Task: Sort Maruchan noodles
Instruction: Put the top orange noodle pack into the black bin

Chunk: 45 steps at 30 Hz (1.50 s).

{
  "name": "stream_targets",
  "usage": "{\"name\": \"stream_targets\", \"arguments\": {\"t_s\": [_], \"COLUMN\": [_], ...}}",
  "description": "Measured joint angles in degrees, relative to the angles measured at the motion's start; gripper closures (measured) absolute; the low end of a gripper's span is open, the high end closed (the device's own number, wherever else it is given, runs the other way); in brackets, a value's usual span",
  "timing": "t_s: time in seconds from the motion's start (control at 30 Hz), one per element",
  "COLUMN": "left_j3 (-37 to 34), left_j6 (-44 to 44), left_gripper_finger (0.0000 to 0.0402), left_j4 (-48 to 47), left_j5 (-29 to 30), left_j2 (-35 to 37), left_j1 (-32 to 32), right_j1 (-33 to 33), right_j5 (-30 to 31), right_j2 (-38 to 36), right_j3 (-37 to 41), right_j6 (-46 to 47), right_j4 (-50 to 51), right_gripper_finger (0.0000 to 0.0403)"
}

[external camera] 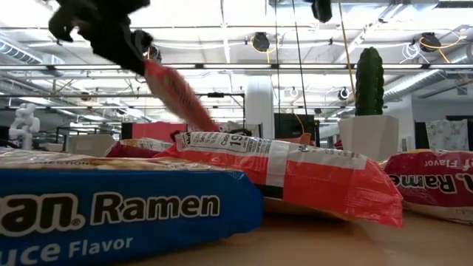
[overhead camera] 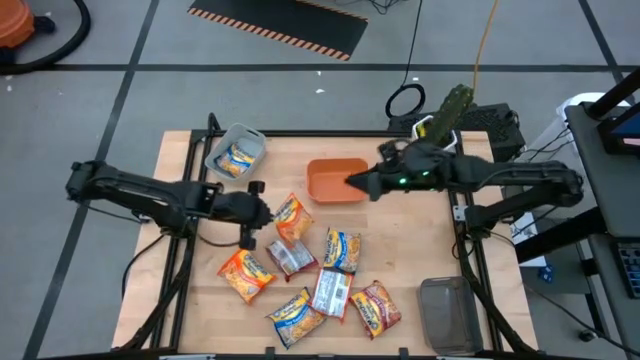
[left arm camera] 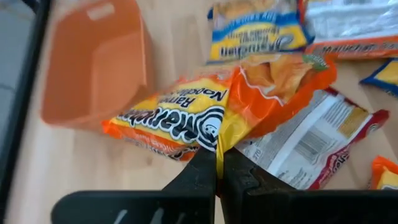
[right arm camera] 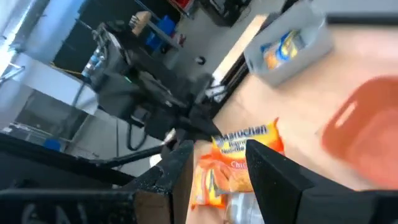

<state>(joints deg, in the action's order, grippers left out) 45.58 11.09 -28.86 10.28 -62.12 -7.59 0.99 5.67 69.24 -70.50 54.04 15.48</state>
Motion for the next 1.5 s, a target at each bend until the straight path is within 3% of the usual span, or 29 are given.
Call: {"name": "stream_targets", "arguments": {"t_s": [0.37,0.73,0.9,1.07,1.5], "left_j3": [1.27,13.67,18.14,23.07,29.86], "left_j6": [8.22,17.63,19.26,19.26,17.51], "left_gripper_finger": [0.0398,0.0398,0.0398,0.0398,0.0399], "left_j4": [2.94,3.22,5.15,7.91,15.12], "left_j5": [0.48,1.88,1.87,1.96,8.29], "left_j2": [7.19,2.14,-2.39,-6.99,-13.94], "left_j1": [-0.83,-0.69,-0.68,-0.68,-0.84], "right_j1": [-2.42,0.53,3.52,5.42,17.88], "right_j5": [-1.76,-8.88,-14.33,-23.45,-35.27], "right_j2": [10.18,8.14,7.45,6.92,-4.79], "right_j3": [-0.09,-0.16,-0.13,-0.13,-0.13], "right_j6": [3.83,2.19,0.54,-1.24,-12.79], "right_j4": [-16.57,-19.05,-17.41,-16.7,2.42], "right_gripper_finger": [0.0216,0.0164,0.0139,0.0121,0.0116]}}
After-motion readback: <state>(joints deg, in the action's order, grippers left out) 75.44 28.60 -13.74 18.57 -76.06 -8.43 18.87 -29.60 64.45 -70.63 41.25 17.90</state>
